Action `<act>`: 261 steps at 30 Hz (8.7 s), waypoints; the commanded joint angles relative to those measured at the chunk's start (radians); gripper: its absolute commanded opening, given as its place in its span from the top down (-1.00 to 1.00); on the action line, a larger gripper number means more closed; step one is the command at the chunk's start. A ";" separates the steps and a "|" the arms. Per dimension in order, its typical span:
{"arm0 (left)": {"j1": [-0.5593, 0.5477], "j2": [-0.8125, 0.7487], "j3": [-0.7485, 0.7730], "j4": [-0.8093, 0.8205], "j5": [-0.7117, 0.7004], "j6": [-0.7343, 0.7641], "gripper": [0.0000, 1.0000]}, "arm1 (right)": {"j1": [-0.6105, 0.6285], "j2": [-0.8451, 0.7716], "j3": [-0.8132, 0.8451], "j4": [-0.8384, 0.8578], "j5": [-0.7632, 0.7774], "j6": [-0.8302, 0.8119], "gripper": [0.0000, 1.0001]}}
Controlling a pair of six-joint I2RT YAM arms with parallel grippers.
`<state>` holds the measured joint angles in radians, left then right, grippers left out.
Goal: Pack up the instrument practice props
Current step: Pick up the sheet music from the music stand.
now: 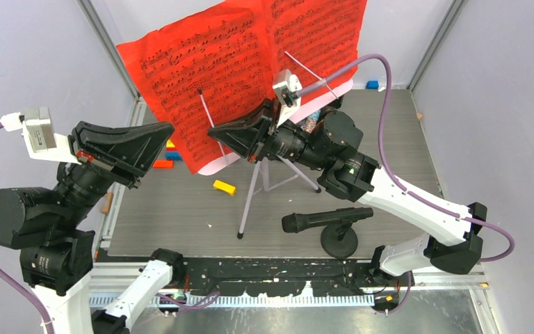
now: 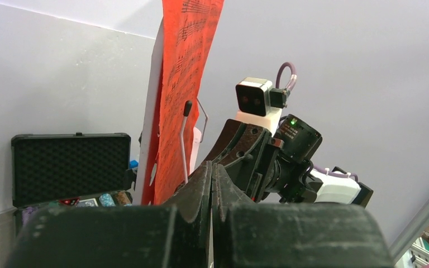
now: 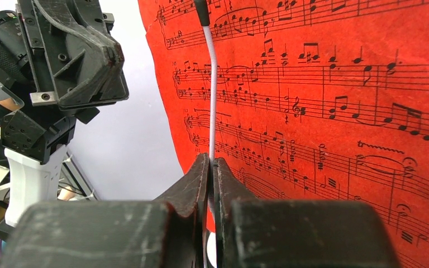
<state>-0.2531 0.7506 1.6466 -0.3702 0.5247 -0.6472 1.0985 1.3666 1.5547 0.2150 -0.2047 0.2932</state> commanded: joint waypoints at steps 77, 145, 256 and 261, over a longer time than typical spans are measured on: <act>0.005 0.017 0.022 -0.162 -0.128 0.216 -0.14 | -0.002 -0.027 -0.026 -0.025 0.028 -0.029 1.00; 0.005 -0.097 0.043 -0.256 -0.177 0.204 0.80 | -0.003 -0.027 -0.060 0.007 0.046 -0.040 1.00; 0.005 -0.124 -0.021 -0.219 -0.206 0.218 0.46 | -0.003 -0.042 -0.105 0.046 0.068 -0.045 0.99; 0.005 -0.117 -0.013 -0.218 -0.204 0.215 0.29 | -0.003 -0.044 -0.106 0.046 0.068 -0.045 1.00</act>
<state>-0.2531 0.6380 1.6043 -0.6041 0.3244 -0.4366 1.0996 1.3281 1.4631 0.2928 -0.1616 0.2813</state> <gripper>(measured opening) 0.345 0.093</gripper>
